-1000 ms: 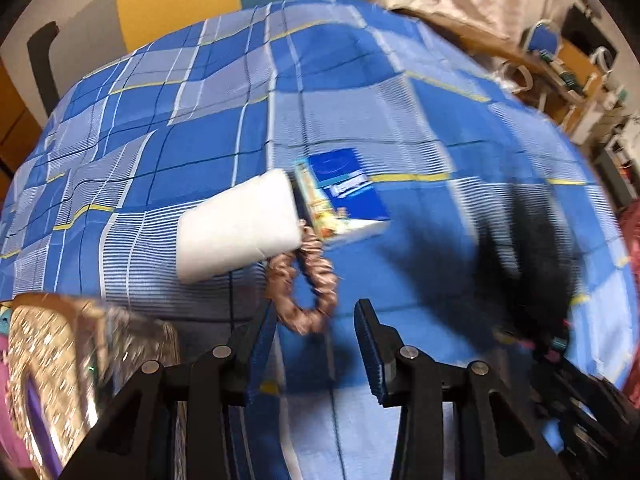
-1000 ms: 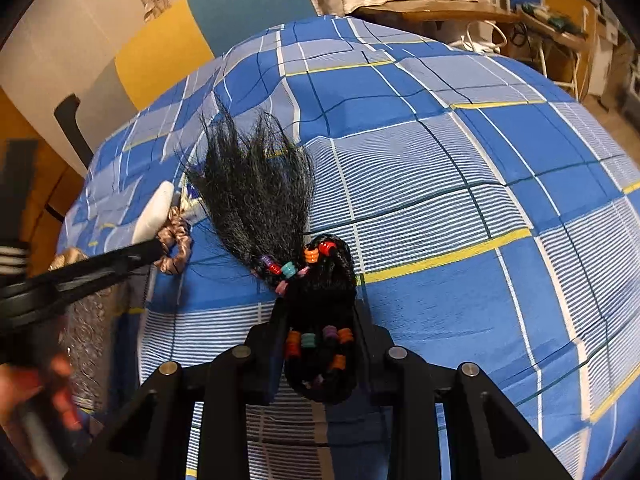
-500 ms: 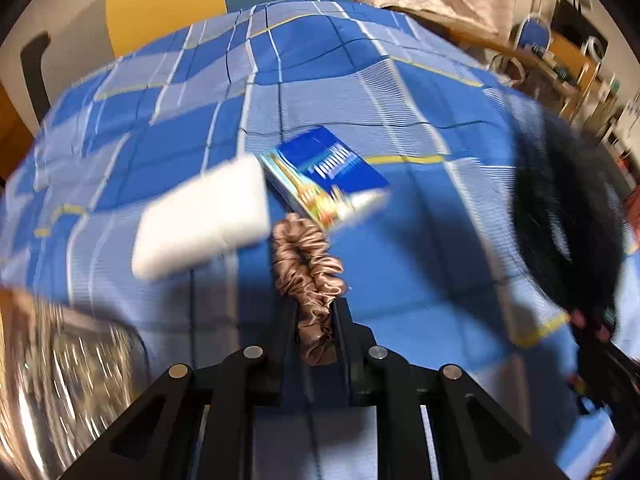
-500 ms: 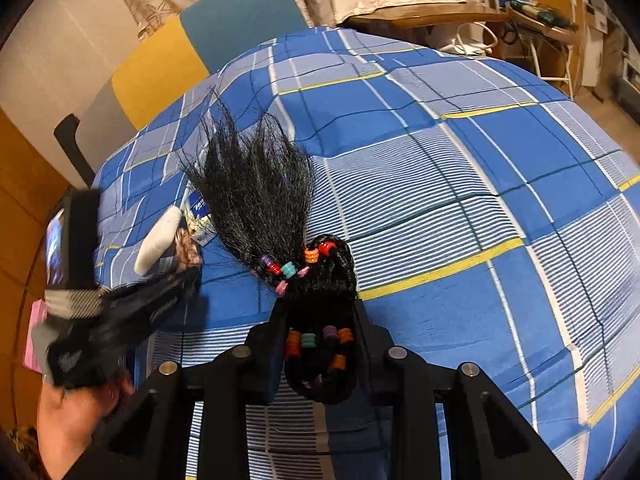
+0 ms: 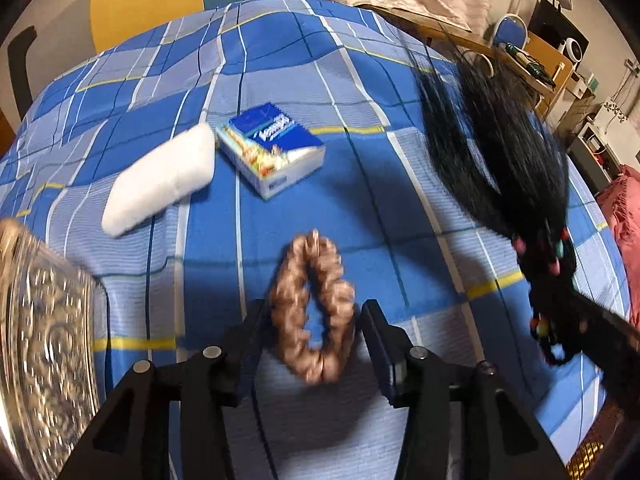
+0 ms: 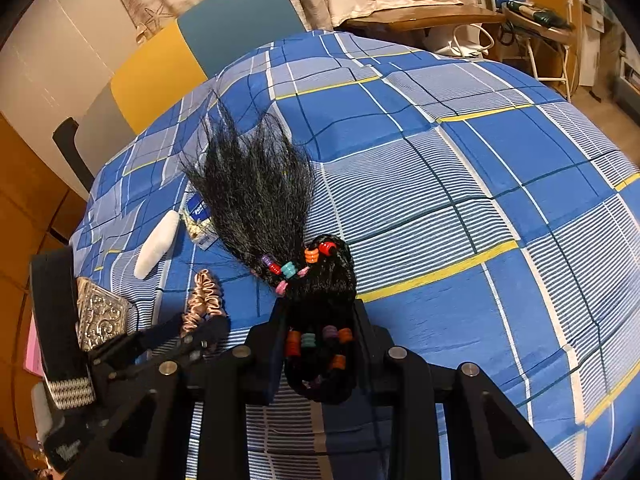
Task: Organize soft objects
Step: 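Grasp the brown satin scrunchie with the left tool while the right holds the braid, then carry both items to the gold tray and open the left tool over it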
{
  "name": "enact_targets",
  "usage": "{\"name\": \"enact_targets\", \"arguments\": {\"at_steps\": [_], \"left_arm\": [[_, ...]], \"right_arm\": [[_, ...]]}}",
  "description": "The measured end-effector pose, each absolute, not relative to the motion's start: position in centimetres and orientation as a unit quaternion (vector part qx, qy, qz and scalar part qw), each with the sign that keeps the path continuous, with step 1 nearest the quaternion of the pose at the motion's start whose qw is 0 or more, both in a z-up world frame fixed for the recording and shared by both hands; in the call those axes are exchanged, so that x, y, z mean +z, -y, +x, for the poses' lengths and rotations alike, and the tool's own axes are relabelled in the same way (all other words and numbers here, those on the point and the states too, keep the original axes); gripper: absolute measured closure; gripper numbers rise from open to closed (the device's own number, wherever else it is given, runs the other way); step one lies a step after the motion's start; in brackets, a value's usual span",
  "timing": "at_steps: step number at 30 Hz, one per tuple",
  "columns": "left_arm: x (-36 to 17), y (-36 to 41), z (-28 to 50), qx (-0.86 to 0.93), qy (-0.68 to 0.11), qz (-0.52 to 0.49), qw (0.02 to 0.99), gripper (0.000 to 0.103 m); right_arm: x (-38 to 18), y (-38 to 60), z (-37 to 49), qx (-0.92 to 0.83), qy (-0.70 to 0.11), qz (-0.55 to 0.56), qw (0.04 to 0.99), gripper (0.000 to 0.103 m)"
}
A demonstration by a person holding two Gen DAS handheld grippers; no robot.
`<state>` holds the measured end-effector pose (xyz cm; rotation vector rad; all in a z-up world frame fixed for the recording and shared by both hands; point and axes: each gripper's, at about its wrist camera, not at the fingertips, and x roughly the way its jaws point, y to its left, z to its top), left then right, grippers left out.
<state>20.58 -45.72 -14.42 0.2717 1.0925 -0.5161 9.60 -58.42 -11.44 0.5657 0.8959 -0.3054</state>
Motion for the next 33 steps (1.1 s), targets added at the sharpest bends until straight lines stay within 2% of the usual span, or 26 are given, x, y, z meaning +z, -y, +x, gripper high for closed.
{"name": "enact_targets", "arguments": {"at_steps": [3, 4, 5, 7, 22, 33], "left_arm": [[-14.8, 46.0, 20.9, -0.247, -0.509, 0.135, 0.813, 0.057], [-15.0, 46.0, 21.2, -0.242, -0.507, 0.143, 0.815, 0.074], [-15.1, 46.0, 21.3, -0.241, -0.506, 0.145, 0.815, 0.079], [-14.8, 45.3, 21.0, -0.250, -0.507, 0.135, 0.814, 0.083], [-4.9, 37.9, 14.4, -0.359, -0.454, 0.039, 0.814, 0.084], [1.3, 24.6, 12.9, -0.338, -0.395, -0.031, 0.854, 0.084]], "right_arm": [[-11.5, 58.3, 9.6, -0.146, -0.427, 0.269, 0.851, 0.073], [-11.4, 58.3, 9.7, -0.146, -0.426, 0.269, 0.851, 0.073], [-11.4, 58.2, 9.7, -0.147, -0.425, 0.267, 0.852, 0.073], [-11.5, 58.1, 9.8, -0.147, -0.426, 0.264, 0.853, 0.073], [-12.2, 57.3, 9.9, -0.134, -0.426, 0.240, 0.862, 0.073], [-11.3, 56.0, 9.8, -0.116, -0.392, 0.221, 0.886, 0.073]]}}
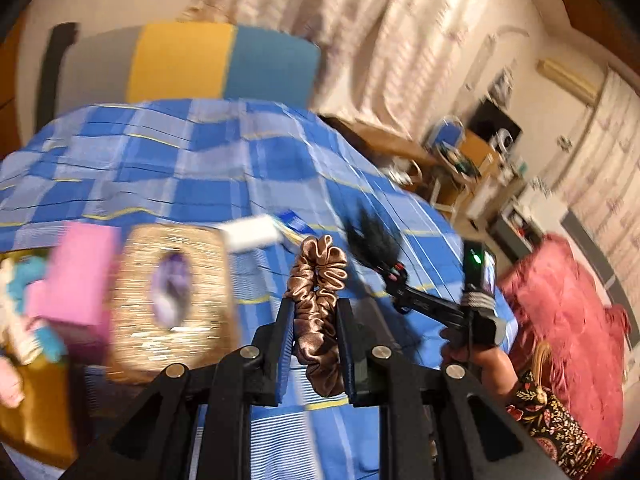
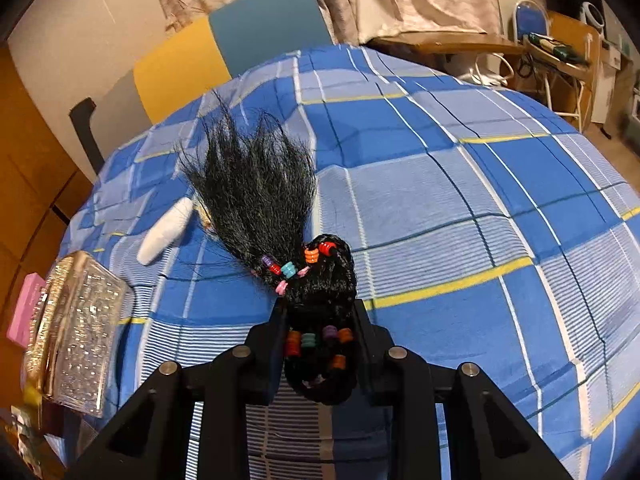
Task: Organize soft objects
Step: 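Carry both items to the gold tray and open the left tool over it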
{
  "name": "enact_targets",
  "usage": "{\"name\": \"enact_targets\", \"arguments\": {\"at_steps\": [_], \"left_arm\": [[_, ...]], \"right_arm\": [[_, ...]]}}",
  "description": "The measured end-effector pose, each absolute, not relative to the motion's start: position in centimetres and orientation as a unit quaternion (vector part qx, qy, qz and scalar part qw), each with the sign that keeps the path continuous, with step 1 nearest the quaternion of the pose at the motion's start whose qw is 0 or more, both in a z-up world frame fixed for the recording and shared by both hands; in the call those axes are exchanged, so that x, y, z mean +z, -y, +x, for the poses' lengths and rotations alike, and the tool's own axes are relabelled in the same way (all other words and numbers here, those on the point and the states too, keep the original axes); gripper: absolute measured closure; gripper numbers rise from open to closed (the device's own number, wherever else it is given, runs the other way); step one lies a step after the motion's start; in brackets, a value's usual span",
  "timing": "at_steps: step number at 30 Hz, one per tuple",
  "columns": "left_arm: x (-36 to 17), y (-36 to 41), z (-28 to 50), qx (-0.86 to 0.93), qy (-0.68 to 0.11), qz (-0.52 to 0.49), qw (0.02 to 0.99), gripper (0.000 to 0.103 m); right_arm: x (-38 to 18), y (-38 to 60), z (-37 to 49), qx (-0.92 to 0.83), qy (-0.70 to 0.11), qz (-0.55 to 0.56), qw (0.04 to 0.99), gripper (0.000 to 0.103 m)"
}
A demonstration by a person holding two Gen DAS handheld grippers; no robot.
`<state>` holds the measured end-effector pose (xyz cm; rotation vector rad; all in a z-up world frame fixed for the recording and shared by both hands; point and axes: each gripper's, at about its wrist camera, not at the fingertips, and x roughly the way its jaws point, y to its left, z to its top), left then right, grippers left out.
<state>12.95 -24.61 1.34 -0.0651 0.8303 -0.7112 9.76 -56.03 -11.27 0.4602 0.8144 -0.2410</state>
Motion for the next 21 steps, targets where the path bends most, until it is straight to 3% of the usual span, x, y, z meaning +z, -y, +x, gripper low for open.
{"name": "enact_targets", "arguments": {"at_steps": [6, 21], "left_arm": [[1.9, 16.0, 14.5, -0.259, -0.368, -0.043, 0.892, 0.083], [-7.7, 0.5, 20.4, -0.071, -0.444, -0.125, 0.885, 0.083]], "right_arm": [[-10.4, 55.1, 9.6, -0.119, -0.373, 0.190, 0.900, 0.073], [-6.0, 52.2, 7.5, -0.118, -0.339, 0.190, 0.914, 0.073]]}}
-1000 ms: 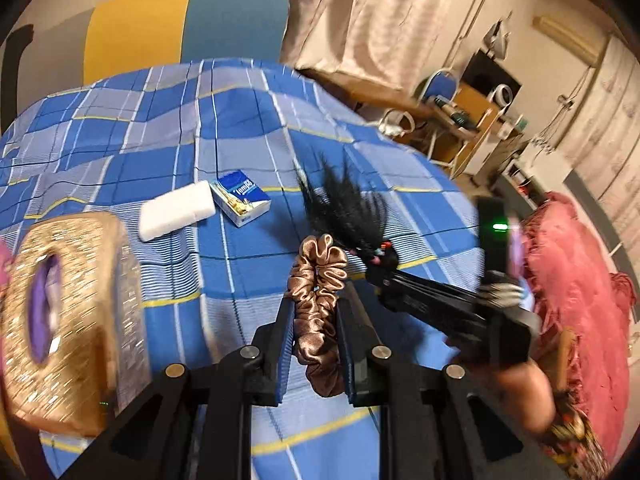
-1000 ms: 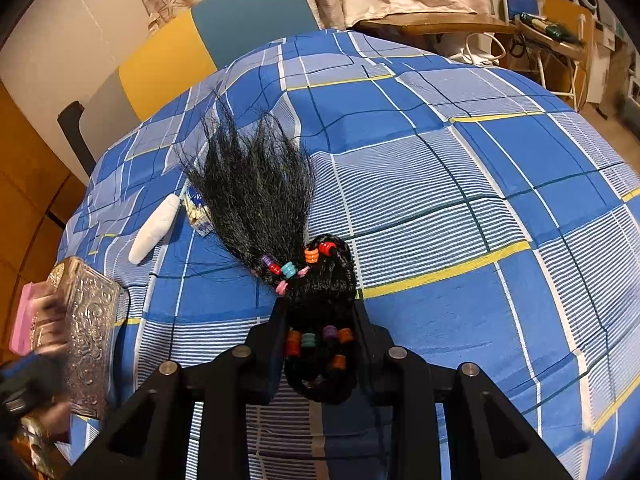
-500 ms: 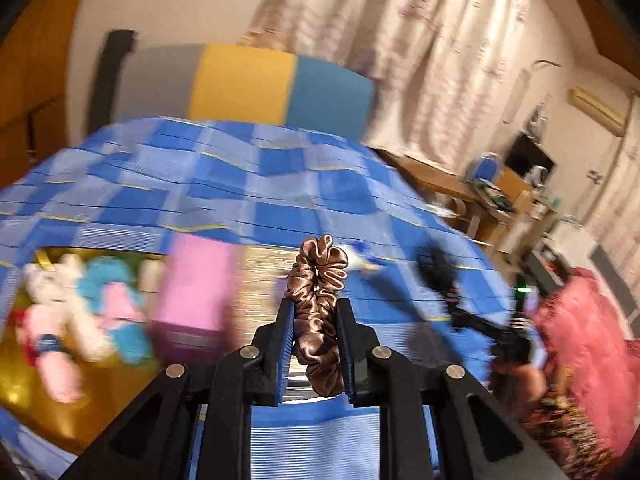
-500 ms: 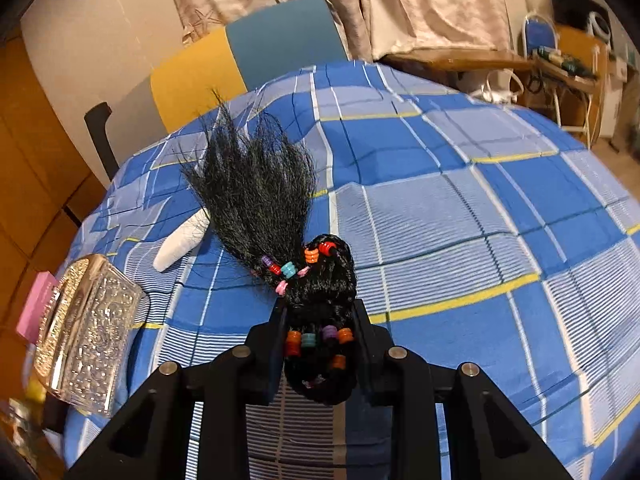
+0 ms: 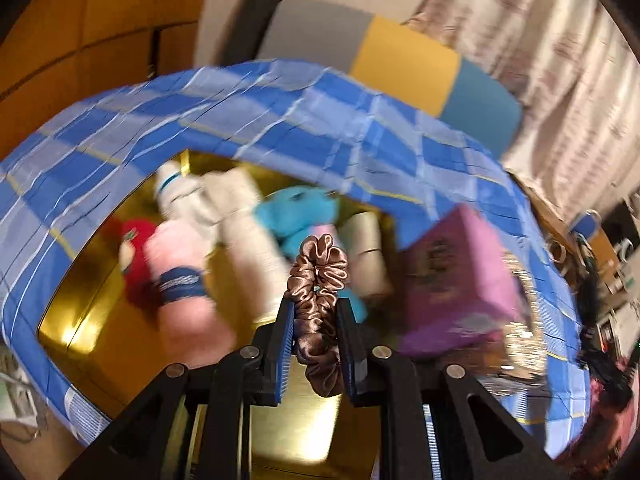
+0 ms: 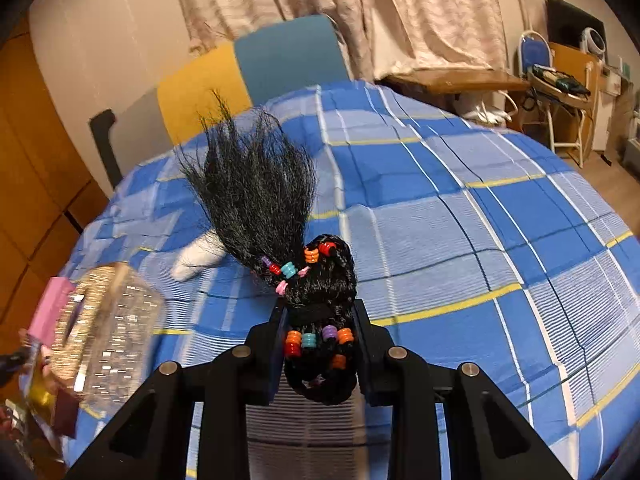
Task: Organize soft objects
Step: 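Carry both items to the gold tray and open the left tool over it, then lower the hair braid into the tray with the right tool and open it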
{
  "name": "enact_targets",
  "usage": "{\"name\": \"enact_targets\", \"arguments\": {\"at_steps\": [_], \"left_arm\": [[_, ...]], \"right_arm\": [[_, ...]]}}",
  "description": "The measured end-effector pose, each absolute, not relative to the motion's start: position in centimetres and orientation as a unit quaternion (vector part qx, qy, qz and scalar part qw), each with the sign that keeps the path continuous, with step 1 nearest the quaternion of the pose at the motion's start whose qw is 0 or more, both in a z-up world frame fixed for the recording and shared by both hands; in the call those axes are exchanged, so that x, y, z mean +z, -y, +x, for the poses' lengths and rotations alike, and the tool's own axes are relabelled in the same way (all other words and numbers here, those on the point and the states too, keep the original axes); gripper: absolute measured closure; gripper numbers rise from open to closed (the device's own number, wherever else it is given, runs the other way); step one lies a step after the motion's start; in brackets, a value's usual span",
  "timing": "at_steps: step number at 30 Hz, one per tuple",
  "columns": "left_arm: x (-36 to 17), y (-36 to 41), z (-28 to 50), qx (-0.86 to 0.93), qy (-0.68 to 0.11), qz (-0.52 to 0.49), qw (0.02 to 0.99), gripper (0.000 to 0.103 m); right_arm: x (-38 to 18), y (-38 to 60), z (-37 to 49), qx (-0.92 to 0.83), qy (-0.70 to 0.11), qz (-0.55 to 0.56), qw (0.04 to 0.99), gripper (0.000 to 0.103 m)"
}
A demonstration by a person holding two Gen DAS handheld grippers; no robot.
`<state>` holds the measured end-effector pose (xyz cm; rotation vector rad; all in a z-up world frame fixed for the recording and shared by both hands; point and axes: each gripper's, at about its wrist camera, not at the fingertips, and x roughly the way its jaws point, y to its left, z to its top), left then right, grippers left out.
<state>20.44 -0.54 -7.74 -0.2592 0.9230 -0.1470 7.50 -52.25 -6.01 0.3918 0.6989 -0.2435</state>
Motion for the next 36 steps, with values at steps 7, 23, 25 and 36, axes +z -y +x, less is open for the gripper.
{"name": "enact_targets", "arguments": {"at_steps": [7, 23, 25, 36], "left_arm": [[-11.8, -2.3, 22.2, -0.027, -0.485, -0.144, 0.862, 0.083], [-12.2, -3.7, 22.4, -0.040, -0.484, -0.155, 0.860, 0.064], [-11.4, -4.8, 21.4, -0.048, -0.468, -0.181, 0.864, 0.064], [-7.4, -12.0, 16.7, 0.012, -0.404, -0.210, 0.890, 0.064]], "right_arm": [[-1.8, 47.7, 6.3, -0.080, -0.300, 0.196, 0.930, 0.073], [1.3, 34.3, 7.9, 0.047, -0.301, 0.179, 0.935, 0.073], [1.0, 32.4, 8.7, 0.069, -0.312, 0.176, 0.931, 0.073], [-2.4, 19.1, 12.4, 0.193, -0.384, 0.129, 0.894, 0.073]]}}
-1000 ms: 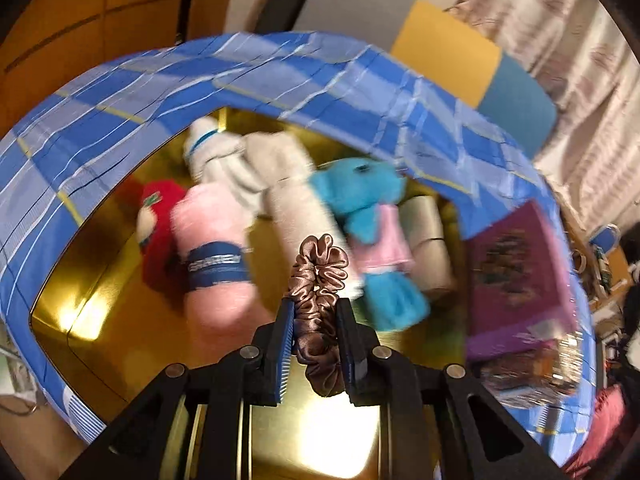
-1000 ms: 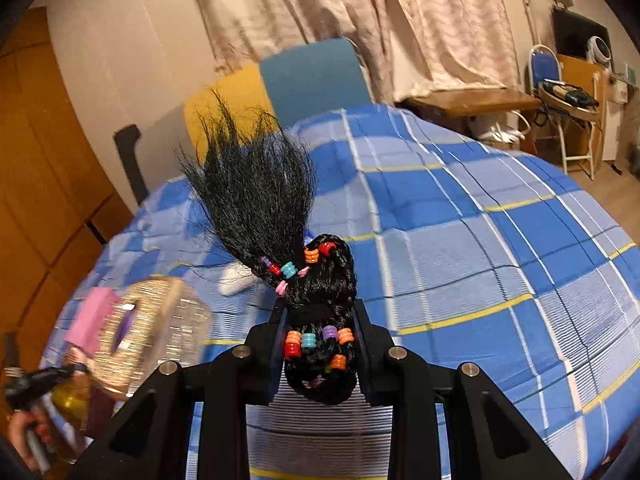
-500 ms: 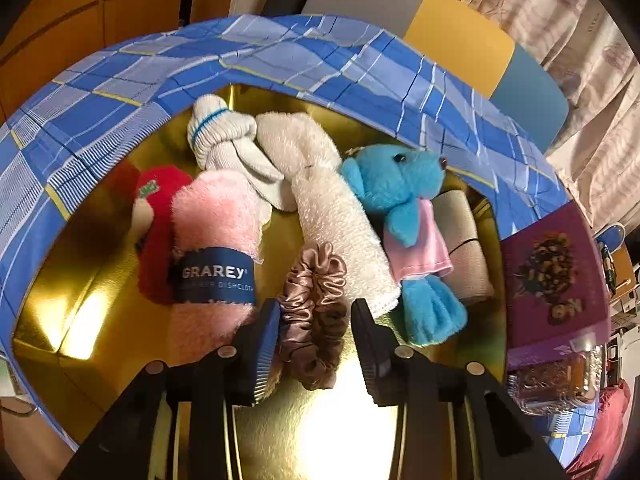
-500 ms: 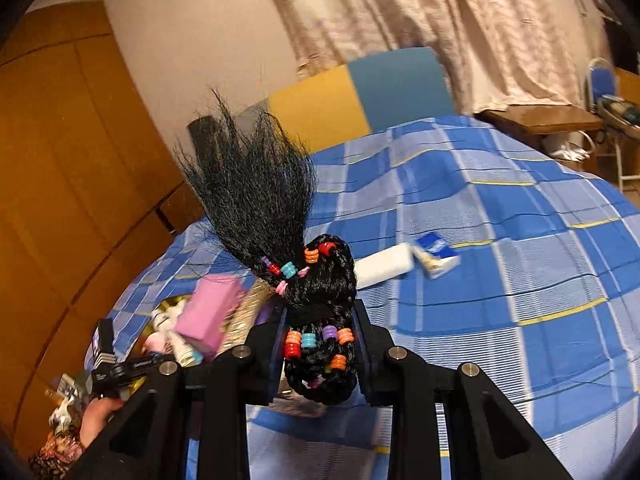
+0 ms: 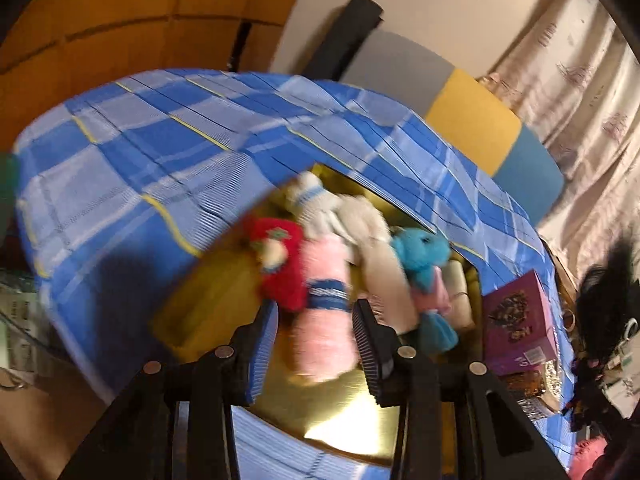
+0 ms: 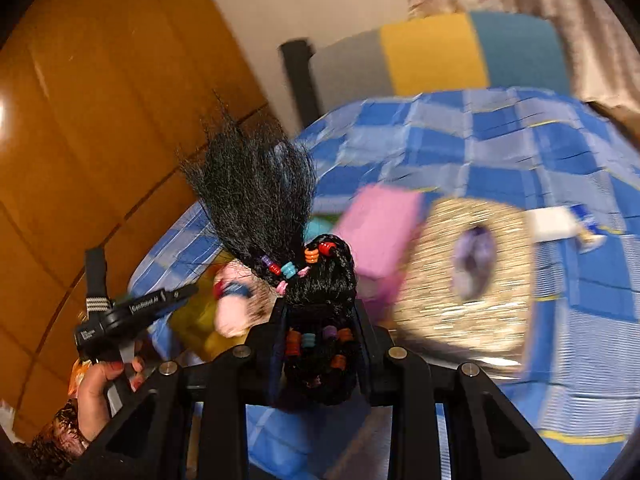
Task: Organize soft objects
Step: 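Lower the hair braid into the tray with the right tool and open it, then withdraw both tools from the tray toward the sponge and tissue pack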
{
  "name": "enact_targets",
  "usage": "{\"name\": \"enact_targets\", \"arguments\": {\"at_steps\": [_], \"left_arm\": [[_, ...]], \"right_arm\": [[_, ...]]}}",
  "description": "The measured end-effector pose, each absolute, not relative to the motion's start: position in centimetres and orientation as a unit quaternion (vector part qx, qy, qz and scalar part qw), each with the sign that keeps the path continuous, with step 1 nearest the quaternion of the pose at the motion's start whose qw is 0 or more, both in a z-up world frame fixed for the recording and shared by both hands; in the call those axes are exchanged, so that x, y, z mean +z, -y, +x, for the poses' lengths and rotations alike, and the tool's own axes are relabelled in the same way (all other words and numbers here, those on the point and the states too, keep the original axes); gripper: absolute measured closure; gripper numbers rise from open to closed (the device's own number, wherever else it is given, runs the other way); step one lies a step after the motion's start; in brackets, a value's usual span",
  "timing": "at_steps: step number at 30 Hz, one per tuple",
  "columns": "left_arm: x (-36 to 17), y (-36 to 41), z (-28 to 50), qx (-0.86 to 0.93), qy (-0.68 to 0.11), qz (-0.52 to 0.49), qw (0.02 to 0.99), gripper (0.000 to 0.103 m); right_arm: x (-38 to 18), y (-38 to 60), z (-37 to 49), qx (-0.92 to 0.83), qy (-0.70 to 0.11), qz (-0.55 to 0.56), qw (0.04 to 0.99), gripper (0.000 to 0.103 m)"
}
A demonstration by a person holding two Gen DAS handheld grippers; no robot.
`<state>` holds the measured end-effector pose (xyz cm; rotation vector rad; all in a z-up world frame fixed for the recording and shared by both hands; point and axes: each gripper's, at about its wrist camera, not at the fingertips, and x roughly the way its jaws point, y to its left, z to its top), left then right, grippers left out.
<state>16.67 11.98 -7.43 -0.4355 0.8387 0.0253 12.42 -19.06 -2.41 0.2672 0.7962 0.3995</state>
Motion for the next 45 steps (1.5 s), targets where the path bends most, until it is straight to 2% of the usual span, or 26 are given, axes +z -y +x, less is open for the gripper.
{"name": "enact_targets", "arguments": {"at_steps": [12, 24, 29, 30, 31, 36, 45], "left_arm": [[-4.4, -16.8, 12.1, 0.039, -0.358, -0.197, 0.912, 0.064], [-2.6, -17.0, 10.5, 0.028, -0.330, -0.195, 0.923, 0.064], [-2.5, -17.6, 10.3, 0.031, -0.330, -0.201, 0.922, 0.064], [-2.5, -17.7, 10.3, 0.032, -0.331, -0.201, 0.921, 0.064], [-2.5, -17.8, 10.3, 0.033, -0.332, -0.203, 0.921, 0.064], [-2.7, -17.7, 10.5, 0.032, -0.332, -0.213, 0.918, 0.064], [-3.0, -13.0, 12.5, -0.022, -0.352, -0.200, 0.914, 0.064]], "right_arm": [[-8.6, 5.7, 16.8, 0.262, -0.490, 0.042, 0.831, 0.073], [-10.8, 1.2, 19.4, 0.291, -0.516, -0.023, 0.806, 0.072], [-11.4, -0.4, 20.6, 0.309, -0.531, -0.042, 0.788, 0.066], [-11.4, -0.5, 20.8, 0.309, -0.534, -0.042, 0.786, 0.059], [-11.4, -0.5, 20.9, 0.306, -0.535, -0.040, 0.786, 0.056], [-9.2, 2.1, 19.8, 0.298, -0.507, 0.009, 0.808, 0.051], [-2.4, 9.1, 15.8, 0.270, -0.421, 0.055, 0.865, 0.050]]}}
